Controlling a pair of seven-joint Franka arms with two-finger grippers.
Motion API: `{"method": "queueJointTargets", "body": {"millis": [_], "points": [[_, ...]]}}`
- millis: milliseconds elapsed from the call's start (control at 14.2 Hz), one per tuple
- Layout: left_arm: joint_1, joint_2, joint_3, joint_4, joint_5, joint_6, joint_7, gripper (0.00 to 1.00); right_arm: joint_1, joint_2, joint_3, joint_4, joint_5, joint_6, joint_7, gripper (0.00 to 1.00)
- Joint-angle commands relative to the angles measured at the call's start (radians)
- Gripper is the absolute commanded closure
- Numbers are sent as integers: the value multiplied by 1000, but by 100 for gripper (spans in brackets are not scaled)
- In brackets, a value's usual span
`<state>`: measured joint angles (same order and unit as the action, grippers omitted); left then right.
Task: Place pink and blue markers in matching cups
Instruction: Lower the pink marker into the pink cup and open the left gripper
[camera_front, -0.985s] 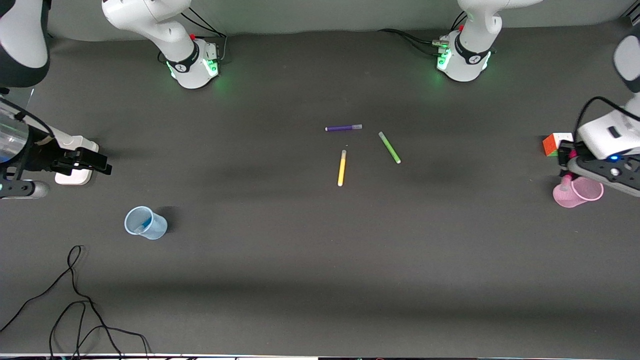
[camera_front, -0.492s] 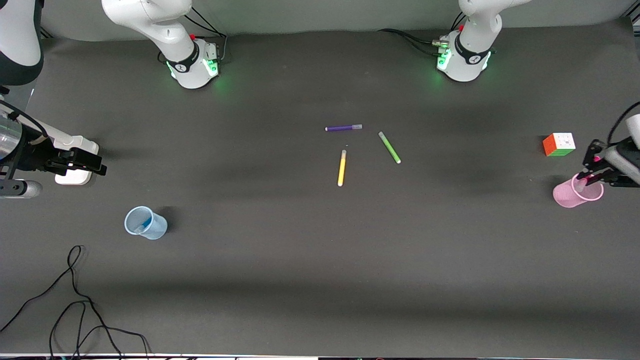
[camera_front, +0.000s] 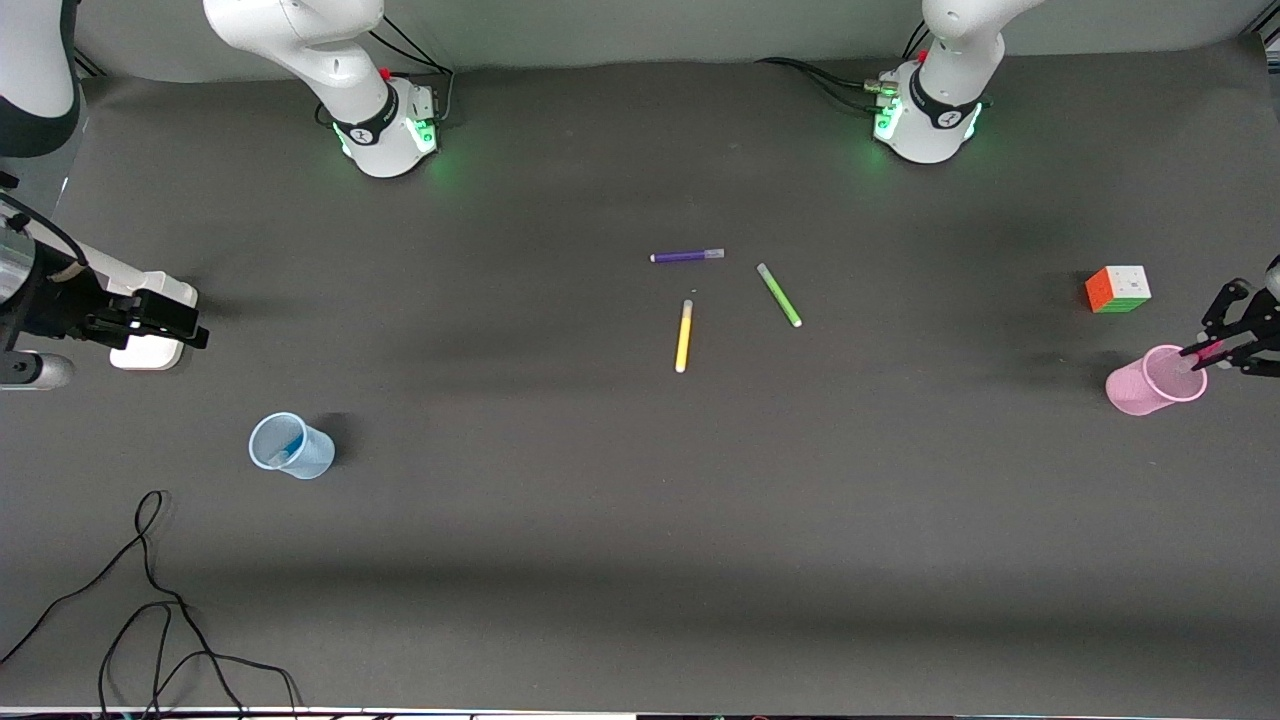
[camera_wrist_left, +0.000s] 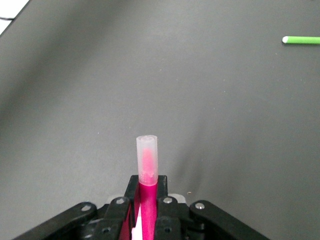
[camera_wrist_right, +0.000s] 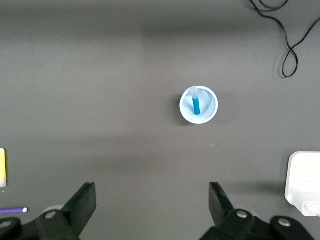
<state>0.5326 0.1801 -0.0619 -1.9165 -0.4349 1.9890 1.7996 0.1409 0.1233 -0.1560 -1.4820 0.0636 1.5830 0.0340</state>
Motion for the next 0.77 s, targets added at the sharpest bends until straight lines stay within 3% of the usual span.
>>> {"method": "queueJointTargets", "body": {"millis": [0,422,704], "points": [[61,59,-13,13,-86,8,182,100,-3,-33,16,-35,-13,32,21,0],[150,180,-16,25,-206,-19,404,100,34,-22,21,-37,-18,34,23,0],[172,263,-16,88,-241,-90,454,100,34,-19,23,-34,-14,31,24,0]]}}
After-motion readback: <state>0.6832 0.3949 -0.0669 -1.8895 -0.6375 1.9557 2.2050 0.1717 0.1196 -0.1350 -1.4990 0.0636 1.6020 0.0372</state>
